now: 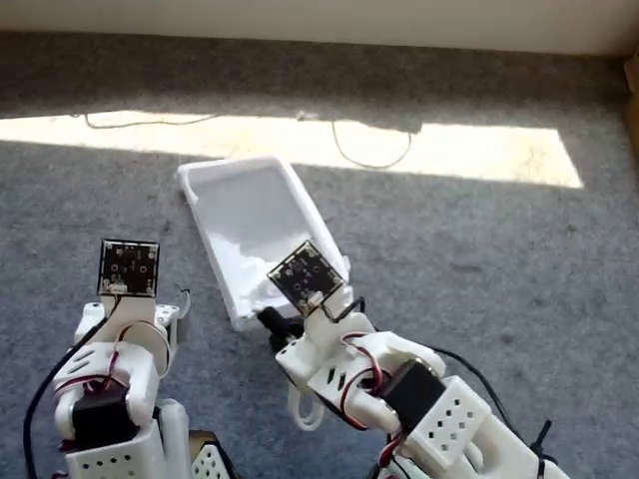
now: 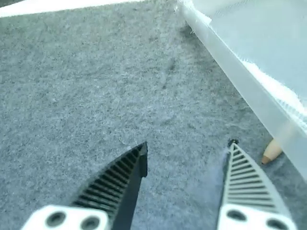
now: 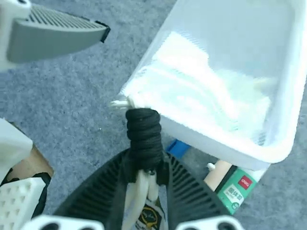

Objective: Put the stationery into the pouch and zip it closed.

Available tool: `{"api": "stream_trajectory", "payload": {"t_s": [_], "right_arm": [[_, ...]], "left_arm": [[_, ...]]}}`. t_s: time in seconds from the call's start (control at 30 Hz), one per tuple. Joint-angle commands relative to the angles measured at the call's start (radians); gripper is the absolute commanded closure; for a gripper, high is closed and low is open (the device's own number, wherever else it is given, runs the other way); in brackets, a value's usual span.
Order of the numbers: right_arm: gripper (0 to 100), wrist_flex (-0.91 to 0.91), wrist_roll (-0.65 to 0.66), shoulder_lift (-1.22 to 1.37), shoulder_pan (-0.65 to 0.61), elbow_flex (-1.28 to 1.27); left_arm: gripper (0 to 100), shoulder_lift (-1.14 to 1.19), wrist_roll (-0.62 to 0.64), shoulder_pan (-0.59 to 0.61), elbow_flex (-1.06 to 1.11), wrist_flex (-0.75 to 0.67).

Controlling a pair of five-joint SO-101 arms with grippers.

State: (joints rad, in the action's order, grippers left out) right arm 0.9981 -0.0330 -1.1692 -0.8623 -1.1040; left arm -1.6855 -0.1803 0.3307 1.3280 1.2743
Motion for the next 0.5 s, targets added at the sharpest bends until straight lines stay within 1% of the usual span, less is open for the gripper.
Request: {"api": "stream_trajectory", "payload": {"t_s": [0.0, 0.1, 0.2, 0.27, 0.4, 0.47], "right_arm": [[99.3, -0.002, -0.006, -0.056, 0.039, 0.071], [99.3, -0.004, -0.008, -0.070, 0.044, 0.071], [99.3, -0.005, -0.008, -0.073, 0.044, 0.073], [99.3, -0.025, -0.008, -0.073, 0.044, 0.073], [99.3, -0.054, -0.009, -0.071, 0.045, 0.073], [99.3, -0.054, -0.009, -0.071, 0.065, 0.073]], "left_arm": [[74, -0.001, 0.046, -0.051, -0.093, 0.008], [71, -0.001, 0.057, -0.119, -0.091, 0.012], [68, -0.001, 0.137, -0.165, -0.094, 0.025], [66, -0.001, 0.164, -0.189, -0.102, 0.025], [66, -0.001, 0.167, -0.223, -0.120, 0.034], [66, -0.001, 0.167, -0.240, -0.139, 0.063]]}}
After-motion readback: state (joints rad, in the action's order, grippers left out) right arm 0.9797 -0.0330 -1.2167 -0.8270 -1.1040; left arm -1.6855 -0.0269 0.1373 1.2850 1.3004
